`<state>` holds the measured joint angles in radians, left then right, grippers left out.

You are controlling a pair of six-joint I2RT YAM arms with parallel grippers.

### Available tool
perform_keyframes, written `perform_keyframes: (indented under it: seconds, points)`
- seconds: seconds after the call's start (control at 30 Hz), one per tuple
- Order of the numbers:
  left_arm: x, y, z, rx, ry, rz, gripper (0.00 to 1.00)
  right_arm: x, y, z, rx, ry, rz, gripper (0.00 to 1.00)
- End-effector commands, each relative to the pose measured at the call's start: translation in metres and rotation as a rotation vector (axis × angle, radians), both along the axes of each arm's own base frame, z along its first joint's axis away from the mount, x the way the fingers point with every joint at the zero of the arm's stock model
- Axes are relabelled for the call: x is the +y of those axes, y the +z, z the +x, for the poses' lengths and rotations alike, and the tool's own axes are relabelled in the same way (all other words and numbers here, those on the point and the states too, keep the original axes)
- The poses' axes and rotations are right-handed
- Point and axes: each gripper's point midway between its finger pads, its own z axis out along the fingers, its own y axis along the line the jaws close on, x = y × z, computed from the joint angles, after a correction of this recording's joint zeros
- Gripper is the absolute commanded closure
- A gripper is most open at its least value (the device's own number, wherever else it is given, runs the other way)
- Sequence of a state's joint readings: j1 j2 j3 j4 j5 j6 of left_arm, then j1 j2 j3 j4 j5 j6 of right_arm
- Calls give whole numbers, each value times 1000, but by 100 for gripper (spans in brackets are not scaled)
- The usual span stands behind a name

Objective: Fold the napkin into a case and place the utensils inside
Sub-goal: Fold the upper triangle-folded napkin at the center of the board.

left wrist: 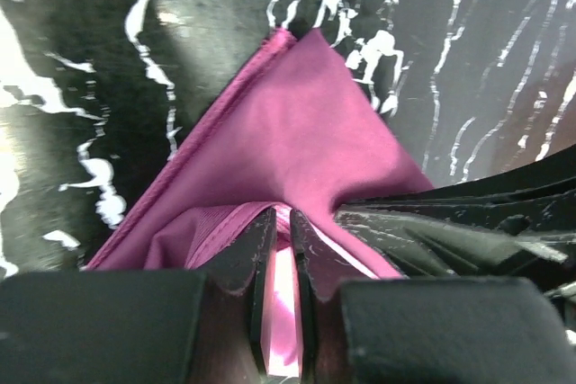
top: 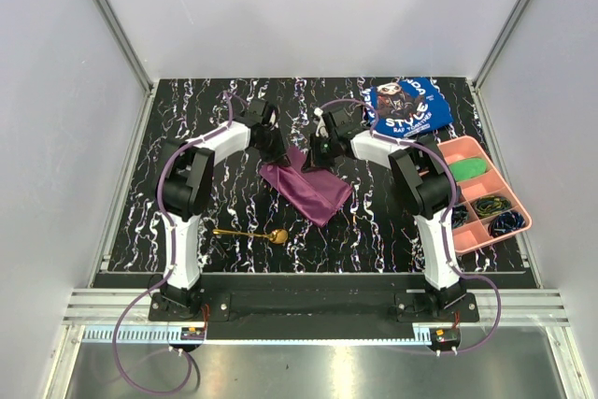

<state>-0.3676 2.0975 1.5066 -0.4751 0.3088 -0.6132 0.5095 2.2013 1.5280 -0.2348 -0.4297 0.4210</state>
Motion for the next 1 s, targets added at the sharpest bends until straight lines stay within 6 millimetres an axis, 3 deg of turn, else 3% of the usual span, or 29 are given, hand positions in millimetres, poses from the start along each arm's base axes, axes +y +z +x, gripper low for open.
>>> perform_keyframes:
  seconds: [0.0, 0.2, 0.47, 0.57, 0.77, 0.87, 0.93, 0.97]
  points:
    - [15, 8, 15, -65, 1, 98, 88, -8, 6, 27, -81, -88, -49, 100]
    - [22, 13, 8, -70, -3, 126, 89, -19, -7, 23, -52, -118, -77, 100]
    - [24, 18, 5, -77, -10, 127, 90, -13, -5, 23, -49, -98, -57, 100]
    - [14, 30, 12, -96, -25, 80, 87, -12, -4, 22, -47, -95, -53, 100]
    - [-2, 69, 31, -168, -16, 0, 70, -8, 8, 21, -46, -74, -35, 100]
    - [-3, 84, 31, -195, -7, -26, 70, -7, 18, 22, -56, -68, -29, 100]
    - [-3, 84, 25, -189, -9, -38, 70, -6, 23, 22, -56, -60, -23, 100]
    - [-4, 90, 23, -197, -10, -55, 74, -5, 27, 22, -59, -58, -18, 100]
